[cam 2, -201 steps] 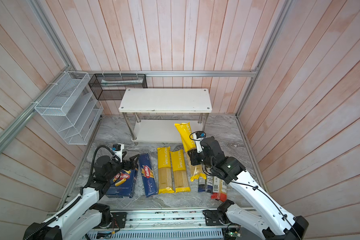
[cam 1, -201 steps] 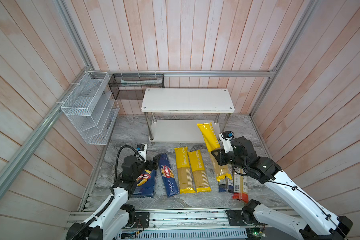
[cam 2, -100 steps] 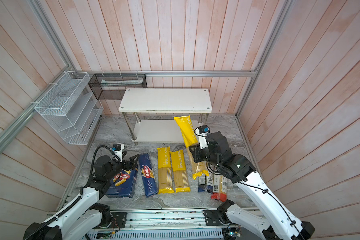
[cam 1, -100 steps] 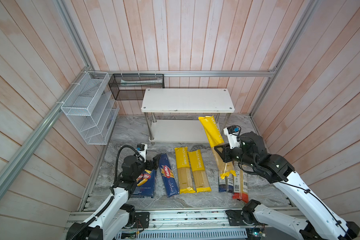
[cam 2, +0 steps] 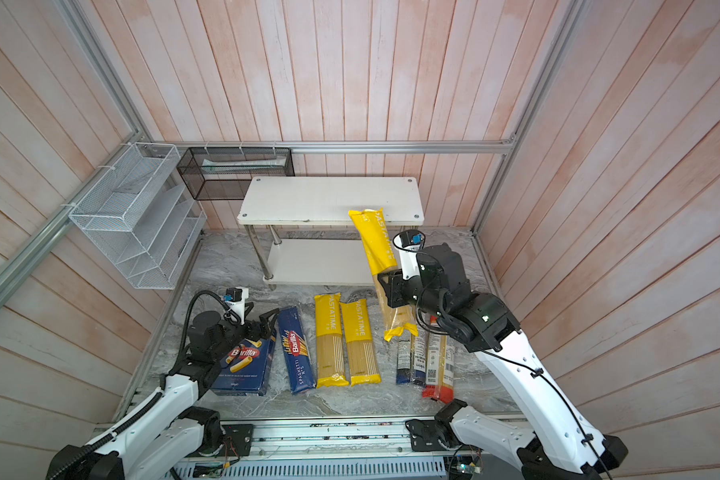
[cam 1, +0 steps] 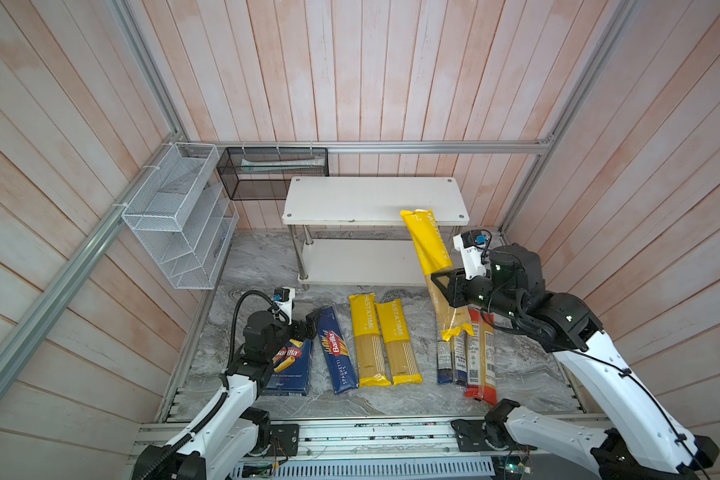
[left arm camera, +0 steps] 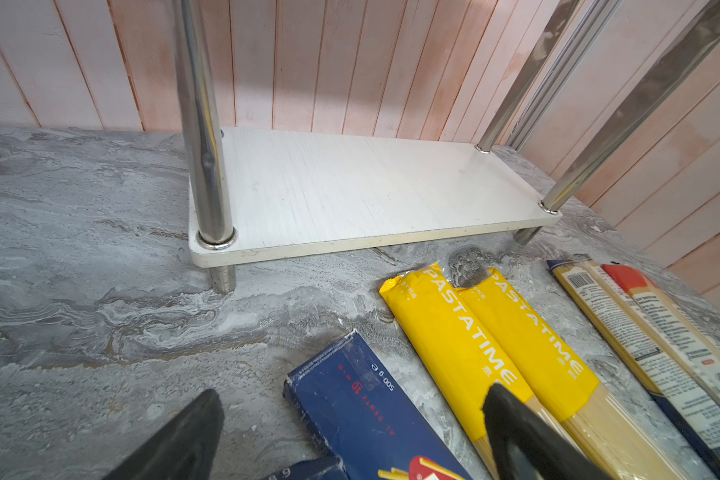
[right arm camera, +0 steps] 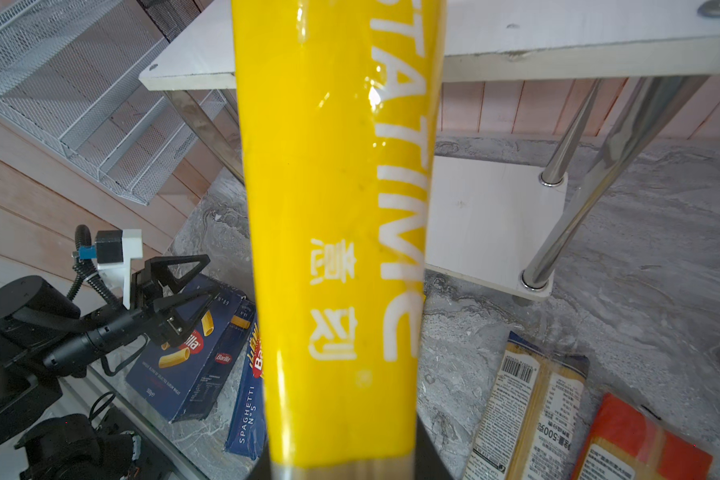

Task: Place and organize the pasta boxes and bags onto the shelf
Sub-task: 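Lift the yellow bag upright with the right gripper toward the shelf, then carry the yellow bag over the top shelf and lower it flat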

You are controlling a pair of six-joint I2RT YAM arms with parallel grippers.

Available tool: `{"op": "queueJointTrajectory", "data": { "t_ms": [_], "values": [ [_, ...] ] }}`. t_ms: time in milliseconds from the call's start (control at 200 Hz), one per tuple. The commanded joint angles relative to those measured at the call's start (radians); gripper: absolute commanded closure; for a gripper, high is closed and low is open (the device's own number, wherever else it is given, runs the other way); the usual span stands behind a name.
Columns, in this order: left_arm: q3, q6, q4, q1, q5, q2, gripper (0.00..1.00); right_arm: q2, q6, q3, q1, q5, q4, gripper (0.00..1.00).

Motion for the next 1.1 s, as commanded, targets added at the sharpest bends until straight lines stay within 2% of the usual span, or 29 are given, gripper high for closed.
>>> {"op": "queueJointTrajectory", "data": {
  "t_ms": [0,350,725,1090],
  "values": [
    [0.02,0.016,0.008,-0.004,0.011,-0.007,0.0,0.02,-0.03,0.131,-0.043,0.021,0.084,1.0],
    [0.006,0.011,0.014,-0.004,0.0,-0.031,0.0,0.095,-0.04,0.194,-0.239,-0.176,0.146,1.0],
    [0.006,0.013,0.015,-0.005,0.009,-0.034,0.0,0.127,-0.034,0.196,-0.309,-0.215,0.219,1.0],
    [0.006,0.013,0.015,-0.004,0.008,-0.032,0.0,0.206,-0.045,0.293,-0.36,-0.263,0.231,1.0]
  ]
}}
